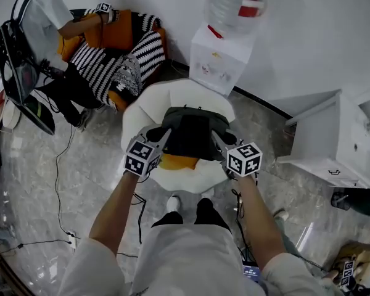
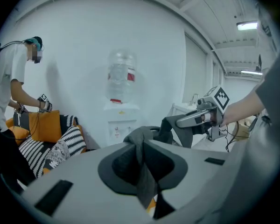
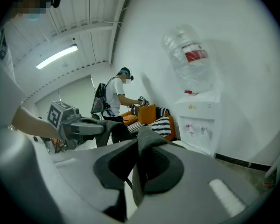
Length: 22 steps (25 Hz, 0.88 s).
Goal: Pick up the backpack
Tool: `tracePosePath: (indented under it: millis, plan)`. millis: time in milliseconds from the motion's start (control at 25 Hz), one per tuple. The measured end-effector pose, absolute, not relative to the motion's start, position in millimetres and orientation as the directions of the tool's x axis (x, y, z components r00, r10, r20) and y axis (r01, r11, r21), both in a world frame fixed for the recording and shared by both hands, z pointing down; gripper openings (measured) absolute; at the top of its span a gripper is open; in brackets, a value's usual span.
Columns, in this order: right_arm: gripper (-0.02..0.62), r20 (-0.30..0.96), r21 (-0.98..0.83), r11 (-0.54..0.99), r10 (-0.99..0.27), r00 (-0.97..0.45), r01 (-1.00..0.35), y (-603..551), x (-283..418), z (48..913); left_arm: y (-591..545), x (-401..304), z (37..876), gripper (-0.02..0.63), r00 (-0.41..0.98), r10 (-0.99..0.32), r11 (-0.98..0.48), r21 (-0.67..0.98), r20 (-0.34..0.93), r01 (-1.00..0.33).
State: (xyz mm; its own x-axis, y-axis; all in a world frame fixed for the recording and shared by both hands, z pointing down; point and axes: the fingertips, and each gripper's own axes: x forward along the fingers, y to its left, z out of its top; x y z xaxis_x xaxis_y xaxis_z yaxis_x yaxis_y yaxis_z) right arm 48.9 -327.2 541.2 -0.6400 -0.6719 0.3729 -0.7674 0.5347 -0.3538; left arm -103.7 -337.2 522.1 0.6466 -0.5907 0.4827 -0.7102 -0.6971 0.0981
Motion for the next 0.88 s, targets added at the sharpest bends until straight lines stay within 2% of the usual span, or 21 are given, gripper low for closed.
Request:
tracePosePath:
  millis: [880]
  plan:
    - [0.035, 0.192, -0.263, 0.622, -0.716, -0.671, -0.738, -320.6, 47.8, 401.9, -328.4, -104.3, 384.7, 0.031, 0.681, -0.685, -0.702, 0.013, 0.261, -0.712]
